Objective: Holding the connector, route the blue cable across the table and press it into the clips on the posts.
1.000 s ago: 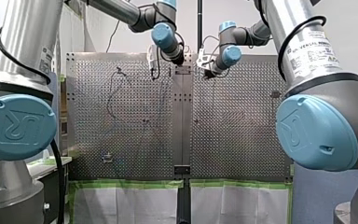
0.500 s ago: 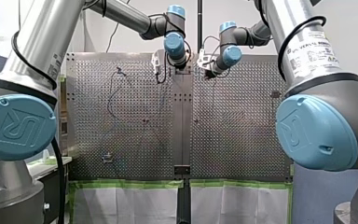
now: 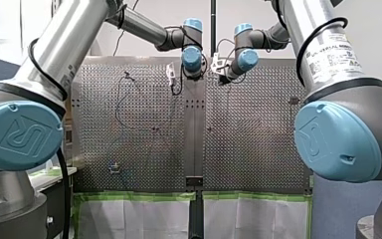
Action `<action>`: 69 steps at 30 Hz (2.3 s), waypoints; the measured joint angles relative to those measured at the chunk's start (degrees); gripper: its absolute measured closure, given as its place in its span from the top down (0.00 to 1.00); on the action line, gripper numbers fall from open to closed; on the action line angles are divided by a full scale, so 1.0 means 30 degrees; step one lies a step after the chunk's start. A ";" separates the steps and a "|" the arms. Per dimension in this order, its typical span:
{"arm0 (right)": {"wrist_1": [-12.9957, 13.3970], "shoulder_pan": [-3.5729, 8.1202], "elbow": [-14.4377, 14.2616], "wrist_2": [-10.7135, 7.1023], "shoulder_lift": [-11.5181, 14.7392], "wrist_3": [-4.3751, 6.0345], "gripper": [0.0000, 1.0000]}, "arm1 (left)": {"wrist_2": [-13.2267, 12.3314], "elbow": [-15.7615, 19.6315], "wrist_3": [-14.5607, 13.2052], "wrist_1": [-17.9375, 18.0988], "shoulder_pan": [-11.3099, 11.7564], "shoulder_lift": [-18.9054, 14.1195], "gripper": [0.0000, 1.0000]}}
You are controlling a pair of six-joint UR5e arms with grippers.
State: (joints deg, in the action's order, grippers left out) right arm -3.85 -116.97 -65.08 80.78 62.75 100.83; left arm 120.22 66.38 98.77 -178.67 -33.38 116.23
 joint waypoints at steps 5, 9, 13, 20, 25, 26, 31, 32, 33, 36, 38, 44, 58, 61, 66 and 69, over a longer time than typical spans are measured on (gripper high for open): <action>-0.0014 0.0005 0.0000 -0.0009 -0.0003 -0.0001 0.00 | 0.0002 -0.0513 -0.0019 -0.0189 0.0319 0.0529 1.00; -0.0027 0.0010 -0.0002 -0.0020 -0.0006 -0.0001 0.00 | 0.0042 -0.0763 -0.0023 -0.0211 0.0407 0.0613 1.00; -0.0029 0.0022 -0.0001 -0.0023 -0.0007 -0.0001 0.00 | 0.0363 -0.0831 -0.0024 -0.0301 0.0385 0.0612 1.00; -0.0030 0.0049 0.0001 -0.0029 -0.0008 0.0012 0.00 | 0.0748 -0.0833 -0.0075 -0.0399 0.0163 0.0618 0.22; -0.0031 0.0049 0.0001 -0.0029 -0.0008 0.0048 0.00 | 0.0771 -0.0835 -0.0148 -0.0527 0.0071 0.0627 0.00; -0.0030 0.0049 0.0002 -0.0031 -0.0009 0.0050 0.00 | 0.0775 -0.0836 -0.0156 -0.0558 0.0048 0.0629 0.00; -0.0031 0.0057 0.0003 -0.0030 -0.0009 0.0090 0.00 | 0.0793 -0.0836 -0.0160 -0.0626 -0.0027 0.0620 0.00; -0.0031 0.0057 0.0003 -0.0029 -0.0008 0.0097 0.00 | 0.0845 -0.0827 -0.0156 -0.0662 -0.0038 0.0619 0.00; -0.0032 0.0054 0.0003 -0.0029 -0.0009 0.0103 0.00 | 0.0911 -0.0804 -0.0148 -0.0691 -0.0048 0.0618 0.00; -0.0061 0.0033 -0.0017 -0.0029 -0.0008 0.0113 0.00 | 0.1235 -0.0606 -0.0087 -0.0826 -0.0077 0.0617 0.00; -0.0065 0.0009 -0.0140 -0.0026 -0.0009 0.0109 0.00 | 0.1506 -0.0352 -0.0039 -0.0859 -0.0107 0.0616 0.00; -0.0033 0.0016 -0.0940 0.0016 -0.0006 0.0017 0.00 | 0.1732 0.0585 0.0007 -0.0319 -0.0248 0.0615 0.00; 0.0107 0.0116 -0.3379 0.0268 0.0007 -0.0090 0.00 | 0.0659 0.2988 0.0076 0.2034 -0.0475 0.0615 0.00; 0.0274 0.0174 -0.3955 0.0382 0.0011 -0.0155 0.00 | 0.0258 0.3513 0.0242 0.2554 -0.0343 0.0626 0.00; 0.0771 0.0278 -0.4776 0.0476 0.0004 -0.0198 0.00 | -0.0210 0.4374 0.0369 0.3414 -0.0206 0.0650 0.00; 0.1010 0.0326 -0.5294 0.0673 -0.0001 -0.0252 0.00 | -0.0417 0.4836 0.0399 0.3884 -0.0150 0.0730 0.00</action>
State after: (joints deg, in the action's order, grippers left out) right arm -0.82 -115.99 -80.97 82.80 62.75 100.07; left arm 118.97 80.89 99.96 -167.01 -33.83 118.42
